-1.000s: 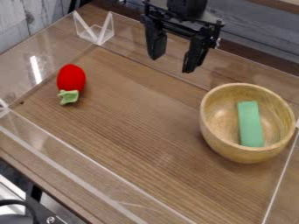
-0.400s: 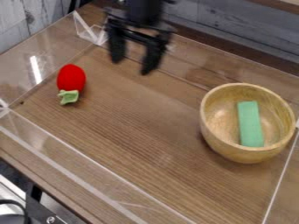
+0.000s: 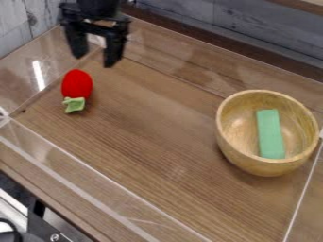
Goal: Move the red object to the right side of the table
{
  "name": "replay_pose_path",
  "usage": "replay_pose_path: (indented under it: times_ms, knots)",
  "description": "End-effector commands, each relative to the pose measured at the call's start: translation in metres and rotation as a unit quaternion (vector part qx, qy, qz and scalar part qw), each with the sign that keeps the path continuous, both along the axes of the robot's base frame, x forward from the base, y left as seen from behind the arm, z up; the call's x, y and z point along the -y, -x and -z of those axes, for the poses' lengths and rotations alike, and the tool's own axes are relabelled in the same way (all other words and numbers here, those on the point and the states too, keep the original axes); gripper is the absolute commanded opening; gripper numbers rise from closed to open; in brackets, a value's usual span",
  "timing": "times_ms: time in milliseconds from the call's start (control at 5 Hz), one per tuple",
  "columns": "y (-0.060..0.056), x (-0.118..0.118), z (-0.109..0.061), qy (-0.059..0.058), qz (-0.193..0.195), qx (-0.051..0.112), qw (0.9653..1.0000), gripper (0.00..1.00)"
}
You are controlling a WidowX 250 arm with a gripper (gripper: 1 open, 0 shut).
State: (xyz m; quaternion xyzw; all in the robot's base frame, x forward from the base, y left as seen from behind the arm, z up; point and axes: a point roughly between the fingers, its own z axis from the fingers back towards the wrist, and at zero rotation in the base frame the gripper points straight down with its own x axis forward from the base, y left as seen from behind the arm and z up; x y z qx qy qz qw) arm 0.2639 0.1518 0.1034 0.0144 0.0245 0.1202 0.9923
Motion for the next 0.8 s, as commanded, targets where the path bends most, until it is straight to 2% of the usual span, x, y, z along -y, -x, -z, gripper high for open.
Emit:
replay_pose_path:
  times_ms: [0, 200, 400, 600]
  knots:
    - [-0.010, -0.025, -0.008, -0.019, -0.046, 0.037, 0.9981, 1.00]
    - [-0.024, -0.044, 0.001, -0.021, -0.044, 0.045, 0.9978, 1.00]
    - [-0.033, -0.060, 0.006, -0.024, -0.042, 0.048, 0.9977, 1.00]
    - [-0.032, -0.064, 0.010, -0.025, -0.003, 0.049, 0.9985, 1.00]
